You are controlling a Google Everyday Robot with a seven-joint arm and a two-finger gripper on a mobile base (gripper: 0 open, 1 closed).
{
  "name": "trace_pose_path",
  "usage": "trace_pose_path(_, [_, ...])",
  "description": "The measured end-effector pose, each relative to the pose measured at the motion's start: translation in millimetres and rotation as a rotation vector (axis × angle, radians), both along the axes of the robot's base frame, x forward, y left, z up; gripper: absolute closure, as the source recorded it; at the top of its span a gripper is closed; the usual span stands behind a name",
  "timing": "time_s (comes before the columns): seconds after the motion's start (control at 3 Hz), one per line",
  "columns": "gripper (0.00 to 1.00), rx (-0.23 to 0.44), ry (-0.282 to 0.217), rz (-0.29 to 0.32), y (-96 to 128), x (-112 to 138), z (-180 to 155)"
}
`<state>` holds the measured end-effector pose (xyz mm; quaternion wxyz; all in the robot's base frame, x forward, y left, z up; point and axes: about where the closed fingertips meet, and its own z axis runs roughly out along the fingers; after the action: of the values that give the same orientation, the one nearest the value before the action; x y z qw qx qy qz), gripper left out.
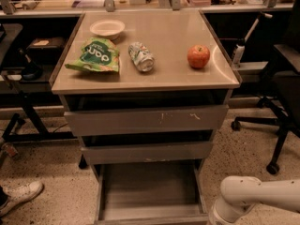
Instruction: Close bottom drawer
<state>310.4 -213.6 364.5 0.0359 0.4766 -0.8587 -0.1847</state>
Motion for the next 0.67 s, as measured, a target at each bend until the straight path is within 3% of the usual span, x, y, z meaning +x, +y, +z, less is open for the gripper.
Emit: trace_pose_path(0.67, [1.0, 0.049, 0.043, -0.031, 6.1, -2.8, -52.2])
